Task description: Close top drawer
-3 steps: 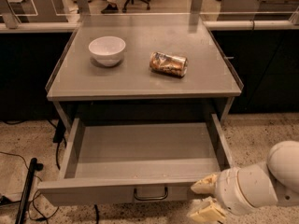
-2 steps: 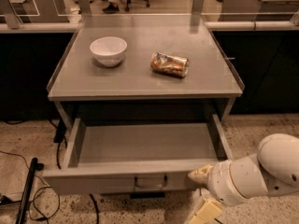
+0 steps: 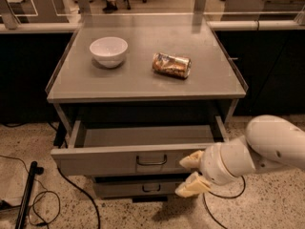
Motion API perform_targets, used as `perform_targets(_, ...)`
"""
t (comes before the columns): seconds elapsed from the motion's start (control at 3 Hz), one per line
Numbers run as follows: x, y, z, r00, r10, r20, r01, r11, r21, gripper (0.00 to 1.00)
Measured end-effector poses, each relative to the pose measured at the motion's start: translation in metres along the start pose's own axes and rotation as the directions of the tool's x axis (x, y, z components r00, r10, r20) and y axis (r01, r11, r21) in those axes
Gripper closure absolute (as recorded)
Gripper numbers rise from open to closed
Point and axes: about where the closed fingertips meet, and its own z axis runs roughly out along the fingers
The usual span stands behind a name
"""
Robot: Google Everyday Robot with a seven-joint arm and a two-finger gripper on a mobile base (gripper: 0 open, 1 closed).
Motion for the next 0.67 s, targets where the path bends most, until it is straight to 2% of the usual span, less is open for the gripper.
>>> perform_targets(0.33,-0.025,-0.051,0.005,0.999,-0.043,0.023,0.043,0.999,0.01,0.64)
perform_targets(0.67,-0.038,-0.1,-0.003,0.998,-0.059,0.019,0.058,0.9967,0.056,0.94)
